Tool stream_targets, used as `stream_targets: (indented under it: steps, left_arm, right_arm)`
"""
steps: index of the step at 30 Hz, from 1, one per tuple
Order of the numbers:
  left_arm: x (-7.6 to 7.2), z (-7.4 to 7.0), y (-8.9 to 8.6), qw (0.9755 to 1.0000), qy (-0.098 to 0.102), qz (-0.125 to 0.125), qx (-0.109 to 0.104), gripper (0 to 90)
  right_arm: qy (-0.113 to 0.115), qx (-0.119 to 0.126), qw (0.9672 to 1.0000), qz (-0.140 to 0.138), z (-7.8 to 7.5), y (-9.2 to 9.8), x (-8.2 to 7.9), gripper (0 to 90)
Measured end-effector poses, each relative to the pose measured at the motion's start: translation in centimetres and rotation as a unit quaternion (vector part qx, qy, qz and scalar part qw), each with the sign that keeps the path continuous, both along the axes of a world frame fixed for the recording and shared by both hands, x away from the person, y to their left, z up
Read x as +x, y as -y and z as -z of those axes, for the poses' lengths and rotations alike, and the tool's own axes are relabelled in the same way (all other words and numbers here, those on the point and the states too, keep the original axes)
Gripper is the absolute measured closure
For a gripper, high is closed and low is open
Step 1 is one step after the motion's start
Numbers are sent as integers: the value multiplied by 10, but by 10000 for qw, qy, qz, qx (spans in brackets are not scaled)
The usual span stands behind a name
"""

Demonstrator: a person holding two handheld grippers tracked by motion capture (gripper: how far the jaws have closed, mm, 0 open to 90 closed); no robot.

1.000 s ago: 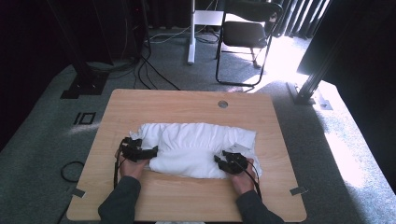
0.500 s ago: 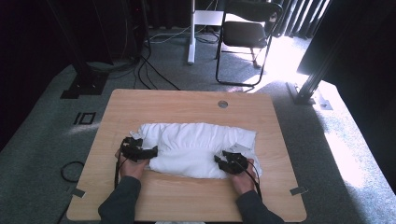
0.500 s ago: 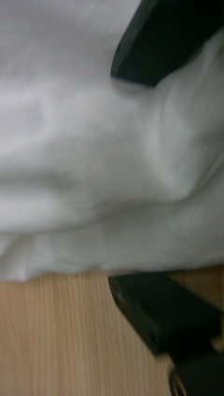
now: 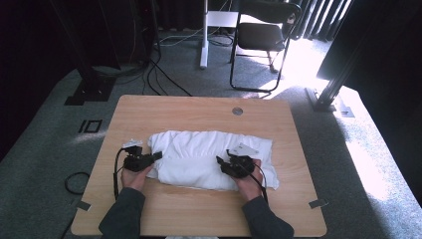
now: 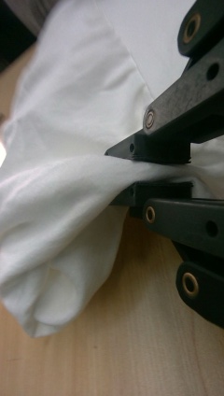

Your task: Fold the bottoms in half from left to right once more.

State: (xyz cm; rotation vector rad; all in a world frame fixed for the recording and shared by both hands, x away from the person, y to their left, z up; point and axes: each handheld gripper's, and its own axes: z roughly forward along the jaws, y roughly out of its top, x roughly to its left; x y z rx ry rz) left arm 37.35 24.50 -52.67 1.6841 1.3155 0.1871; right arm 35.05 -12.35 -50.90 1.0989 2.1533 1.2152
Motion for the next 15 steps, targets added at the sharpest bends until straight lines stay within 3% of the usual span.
stream_targets:
  steps: [3,4,5,6,7,8,11,12,14,15]
  left_arm:
    - [-2,-9,-2,9998,131,52,-157,837]
    - [-4,-18,-5,9989,259,123,-363,838]
    - [-4,-18,-5,9989,259,123,-363,840]
    - [-6,-29,-5,9980,396,196,-442,840]
    - [-6,-29,-5,9980,396,196,-442,841]
    - [-7,-41,-4,9964,556,303,-569,842]
    - [-7,-54,-1,9944,720,382,-680,844]
    - [-5,-66,4,9915,878,490,-823,845]
    - [-4,-77,12,9891,983,599,-916,846]
    - [-4,-77,12,9891,983,599,-916,846]
  right_arm:
    - [-133,-86,9999,-17,6,-10,9,485]
    - [-258,-250,9994,-9,16,-18,18,482]
    - [-258,-250,9994,-9,16,-18,18,482]
    - [-452,-349,9984,-35,25,-24,24,479]
    - [-452,-349,9984,-35,25,-24,24,479]
    - [-580,-360,9976,-102,32,-30,27,480]
    - [-509,-413,9978,-135,36,-41,29,486]
    - [-529,-401,9977,-153,36,-45,30,488]
    - [-554,-356,9977,-160,37,-54,31,494]
    - [-528,-373,9977,-182,37,-59,31,501]
